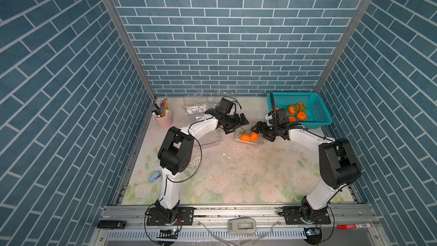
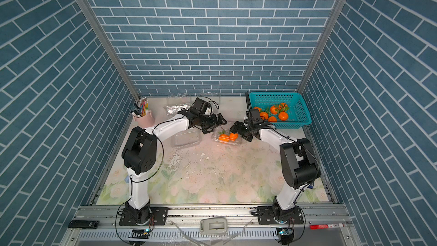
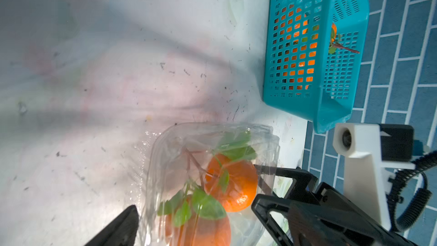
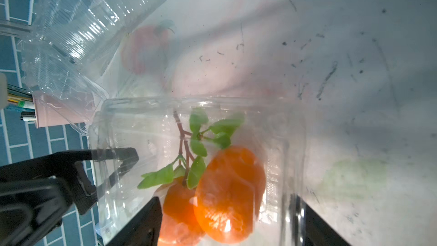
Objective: Take oranges out of containers
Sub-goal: Open the packing box at the center of the board.
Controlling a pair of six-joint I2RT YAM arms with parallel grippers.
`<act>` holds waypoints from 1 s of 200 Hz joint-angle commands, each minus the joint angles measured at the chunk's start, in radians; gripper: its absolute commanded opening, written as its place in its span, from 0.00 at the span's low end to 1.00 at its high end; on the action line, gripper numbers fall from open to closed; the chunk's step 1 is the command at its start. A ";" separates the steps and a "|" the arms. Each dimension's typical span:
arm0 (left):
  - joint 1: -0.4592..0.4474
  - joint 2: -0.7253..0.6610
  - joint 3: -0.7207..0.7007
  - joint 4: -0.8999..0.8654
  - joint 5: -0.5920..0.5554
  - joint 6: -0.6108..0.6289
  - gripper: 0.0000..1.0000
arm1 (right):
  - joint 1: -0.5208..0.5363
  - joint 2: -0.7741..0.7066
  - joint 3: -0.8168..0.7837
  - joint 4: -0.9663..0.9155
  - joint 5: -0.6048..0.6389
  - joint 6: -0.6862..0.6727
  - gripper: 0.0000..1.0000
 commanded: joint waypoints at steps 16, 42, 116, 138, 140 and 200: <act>-0.009 0.015 -0.023 -0.048 0.036 0.060 0.99 | -0.062 -0.054 -0.035 -0.004 -0.074 -0.022 0.83; -0.008 -0.007 -0.010 -0.080 0.018 0.124 0.99 | -0.083 -0.099 -0.086 0.037 -0.073 -0.023 0.83; 0.015 -0.006 -0.032 -0.051 0.049 0.104 0.99 | -0.098 -0.091 -0.185 0.263 -0.179 0.042 0.83; 0.016 -0.004 -0.029 -0.042 0.073 0.095 0.99 | -0.098 -0.086 -0.193 0.308 -0.194 0.047 0.82; 0.016 -0.004 -0.028 -0.042 0.073 0.096 0.99 | -0.099 -0.084 -0.193 0.313 -0.196 0.047 0.82; 0.015 0.030 -0.025 -0.045 0.079 0.105 0.99 | -0.100 -0.066 -0.211 0.416 -0.239 0.071 0.80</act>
